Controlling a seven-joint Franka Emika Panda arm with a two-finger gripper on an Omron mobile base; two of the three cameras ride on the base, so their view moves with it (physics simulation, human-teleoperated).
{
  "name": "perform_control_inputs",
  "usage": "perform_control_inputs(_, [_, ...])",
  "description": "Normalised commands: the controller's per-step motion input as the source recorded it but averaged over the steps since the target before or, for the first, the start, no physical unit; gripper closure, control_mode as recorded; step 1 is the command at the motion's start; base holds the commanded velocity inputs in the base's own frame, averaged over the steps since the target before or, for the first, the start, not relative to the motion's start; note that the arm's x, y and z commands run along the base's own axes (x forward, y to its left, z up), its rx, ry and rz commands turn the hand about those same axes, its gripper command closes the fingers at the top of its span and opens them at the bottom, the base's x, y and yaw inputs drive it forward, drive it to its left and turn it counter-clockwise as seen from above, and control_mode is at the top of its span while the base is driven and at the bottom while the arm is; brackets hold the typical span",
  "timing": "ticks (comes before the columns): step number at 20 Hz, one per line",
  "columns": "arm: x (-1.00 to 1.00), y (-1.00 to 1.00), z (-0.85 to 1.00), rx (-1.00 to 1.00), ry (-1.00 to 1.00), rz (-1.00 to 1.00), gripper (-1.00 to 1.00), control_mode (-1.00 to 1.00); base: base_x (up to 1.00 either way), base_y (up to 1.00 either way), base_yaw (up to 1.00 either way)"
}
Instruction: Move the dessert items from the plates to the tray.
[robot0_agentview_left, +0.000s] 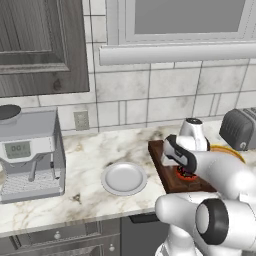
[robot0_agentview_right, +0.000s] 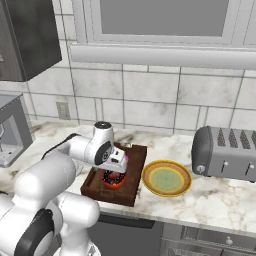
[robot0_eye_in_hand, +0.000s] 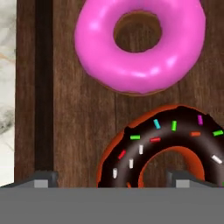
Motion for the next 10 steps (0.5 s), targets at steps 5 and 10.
perform_control_inputs(5, [-0.02, 0.22, 0.50, -0.11, 0.00, 0.00, -1.00, -1.00, 0.00, 0.00, 0.00])
perform_control_inputs(10, [-0.18, 0.01, 0.70, -0.12, 0.00, 0.00, -1.00, -1.00, 0.00, 0.00, 0.00])
